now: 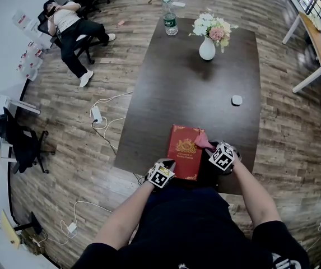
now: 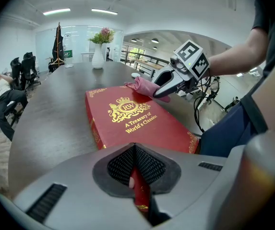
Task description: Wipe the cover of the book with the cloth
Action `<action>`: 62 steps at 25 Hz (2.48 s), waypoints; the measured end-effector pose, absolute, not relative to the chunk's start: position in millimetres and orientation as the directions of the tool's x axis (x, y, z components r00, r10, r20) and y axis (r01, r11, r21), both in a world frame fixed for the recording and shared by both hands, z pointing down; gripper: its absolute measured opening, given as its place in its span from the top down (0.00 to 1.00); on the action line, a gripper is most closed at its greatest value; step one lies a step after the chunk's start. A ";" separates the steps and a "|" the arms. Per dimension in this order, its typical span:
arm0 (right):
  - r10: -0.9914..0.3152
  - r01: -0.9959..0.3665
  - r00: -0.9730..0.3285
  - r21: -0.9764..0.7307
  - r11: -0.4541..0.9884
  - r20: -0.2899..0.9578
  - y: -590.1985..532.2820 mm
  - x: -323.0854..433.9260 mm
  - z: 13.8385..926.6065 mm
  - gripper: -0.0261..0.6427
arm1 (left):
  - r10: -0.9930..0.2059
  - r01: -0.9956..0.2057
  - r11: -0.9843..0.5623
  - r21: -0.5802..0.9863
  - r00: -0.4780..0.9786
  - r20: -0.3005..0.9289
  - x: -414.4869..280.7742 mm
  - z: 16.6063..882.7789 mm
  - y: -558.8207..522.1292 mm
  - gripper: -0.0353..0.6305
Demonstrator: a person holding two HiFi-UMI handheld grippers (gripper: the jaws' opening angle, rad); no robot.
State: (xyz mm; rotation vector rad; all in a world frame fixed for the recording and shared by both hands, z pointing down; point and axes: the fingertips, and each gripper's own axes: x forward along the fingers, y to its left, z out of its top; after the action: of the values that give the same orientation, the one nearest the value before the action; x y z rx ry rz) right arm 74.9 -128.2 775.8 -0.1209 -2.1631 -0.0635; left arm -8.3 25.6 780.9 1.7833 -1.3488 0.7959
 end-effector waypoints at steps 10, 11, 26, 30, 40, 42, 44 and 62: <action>0.112 0.202 -0.591 0.012 0.979 0.799 -99.8 28.8 756.7 0.80 | -0.501 -0.967 -0.160 0.198 0.253 0.827 -9.0 780.2 27.3 0.95; 0.118 0.211 -0.592 0.013 0.977 0.797 -96.9 23.2 756.3 0.80 | -0.504 -0.967 -0.162 0.197 0.252 0.826 -9.2 780.6 26.6 0.95; 0.193 0.291 -0.592 -0.016 0.957 0.782 -54.0 -46.1 753.8 0.80 | -0.506 -0.963 -0.169 0.208 0.266 0.821 -8.1 776.6 26.3 0.95; 0.210 0.321 -0.579 -0.017 0.947 0.788 -42.8 -62.5 757.3 0.80 | -0.512 -0.964 -0.166 0.205 0.263 0.818 -9.2 778.2 26.3 0.95; 0.235 0.359 -0.561 -0.022 0.933 0.794 -26.0 -98.2 760.3 0.80 | -0.515 -0.963 -0.166 0.210 0.267 0.814 -9.0 776.8 26.4 0.95; 0.235 0.363 -0.553 -0.022 0.931 0.799 -22.5 -101.4 763.3 0.80 | -0.518 -0.963 -0.169 0.208 0.267 0.813 -8.3 776.8 26.7 0.95; 0.231 0.366 -0.543 -0.021 0.930 0.807 -20.6 -101.5 768.3 0.80 | -0.514 -0.964 -0.166 0.209 0.265 0.816 -8.1 777.2 27.9 0.95; 0.227 0.334 -0.553 -0.036 0.942 0.802 -29.9 -86.9 775.8 0.80 | -0.513 -0.966 -0.167 0.200 0.258 0.819 -8.3 779.4 27.3 0.95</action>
State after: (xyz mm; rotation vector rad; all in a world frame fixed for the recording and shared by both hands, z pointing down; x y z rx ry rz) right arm -86.9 -29.9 775.8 -0.3948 -2.1784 -0.1490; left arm -8.3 27.3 779.4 1.7960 -1.3521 0.7808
